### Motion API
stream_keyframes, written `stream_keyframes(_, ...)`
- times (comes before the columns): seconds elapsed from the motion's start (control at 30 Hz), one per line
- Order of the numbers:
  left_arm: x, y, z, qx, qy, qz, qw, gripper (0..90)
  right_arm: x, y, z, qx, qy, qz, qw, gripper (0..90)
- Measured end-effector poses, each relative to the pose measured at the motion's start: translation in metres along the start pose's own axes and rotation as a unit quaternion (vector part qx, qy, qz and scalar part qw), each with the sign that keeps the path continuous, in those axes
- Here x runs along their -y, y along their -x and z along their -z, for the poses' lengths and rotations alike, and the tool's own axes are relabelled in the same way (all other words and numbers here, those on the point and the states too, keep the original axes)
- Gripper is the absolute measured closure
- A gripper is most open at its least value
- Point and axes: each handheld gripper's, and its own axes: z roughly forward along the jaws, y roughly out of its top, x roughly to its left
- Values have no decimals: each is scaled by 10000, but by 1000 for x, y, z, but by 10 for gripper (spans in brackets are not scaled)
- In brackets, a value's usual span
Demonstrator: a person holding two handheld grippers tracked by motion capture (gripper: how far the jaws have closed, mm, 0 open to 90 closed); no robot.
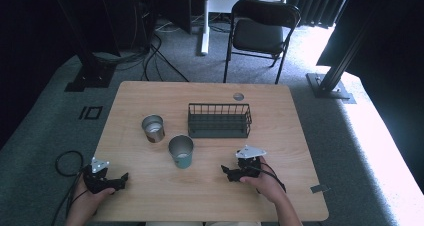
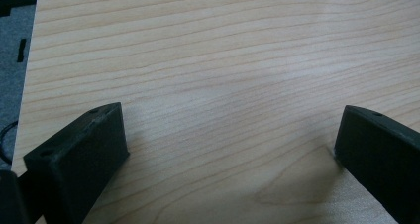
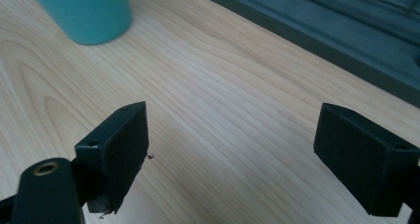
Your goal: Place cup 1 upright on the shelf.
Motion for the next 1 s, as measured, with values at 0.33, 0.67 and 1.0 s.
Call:
stream_keyframes(0.33, 0, 0, 0, 1, 2, -3, 10000, 5, -12, -19, -12, -301, 116, 227, 9992, 132)
stream_keyframes(0.67, 0, 0, 0, 1, 0, -5, 10000, 5, -26, -35, -26, -491, 210, 325, 9980, 132)
stream_keyframes(1.0, 0, 0, 0, 2, 4, -3, 10000, 5, -38, -49, -35, -690, 388, 426, 9959, 131)
